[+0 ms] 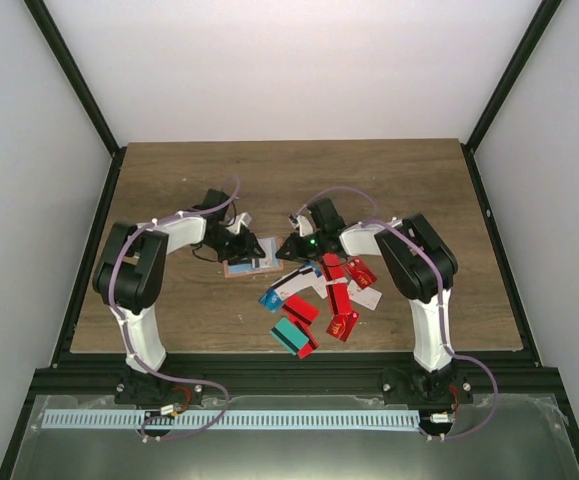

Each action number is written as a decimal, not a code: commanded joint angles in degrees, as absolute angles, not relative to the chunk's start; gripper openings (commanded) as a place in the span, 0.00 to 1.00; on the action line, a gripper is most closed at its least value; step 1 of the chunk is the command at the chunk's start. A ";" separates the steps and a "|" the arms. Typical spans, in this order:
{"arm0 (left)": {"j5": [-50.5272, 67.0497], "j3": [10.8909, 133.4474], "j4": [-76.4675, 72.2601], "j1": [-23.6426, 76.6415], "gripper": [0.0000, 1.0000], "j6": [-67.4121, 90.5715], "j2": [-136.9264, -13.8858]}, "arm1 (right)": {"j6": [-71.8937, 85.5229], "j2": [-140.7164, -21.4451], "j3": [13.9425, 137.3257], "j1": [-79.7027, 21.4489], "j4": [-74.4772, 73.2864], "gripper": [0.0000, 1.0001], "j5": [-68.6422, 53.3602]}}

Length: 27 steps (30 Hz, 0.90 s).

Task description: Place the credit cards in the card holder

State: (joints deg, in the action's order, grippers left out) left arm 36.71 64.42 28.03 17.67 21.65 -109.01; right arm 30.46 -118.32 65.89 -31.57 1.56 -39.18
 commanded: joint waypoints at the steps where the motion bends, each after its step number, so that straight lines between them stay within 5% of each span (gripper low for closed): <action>1: 32.72 63.84 32.05 17.91 0.46 21.12 -107.41 | 29.67 -117.78 65.66 -31.46 1.34 0.10 -35.61; 27: 27.90 69.79 34.66 23.41 0.47 23.38 -109.48 | 30.01 -116.45 64.91 -31.46 2.44 0.10 -36.69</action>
State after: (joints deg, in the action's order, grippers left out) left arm 28.58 68.40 33.71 22.72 22.61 -108.42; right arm 30.50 -118.19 65.69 -31.64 2.50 -38.41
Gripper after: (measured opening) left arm 0.469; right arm 0.103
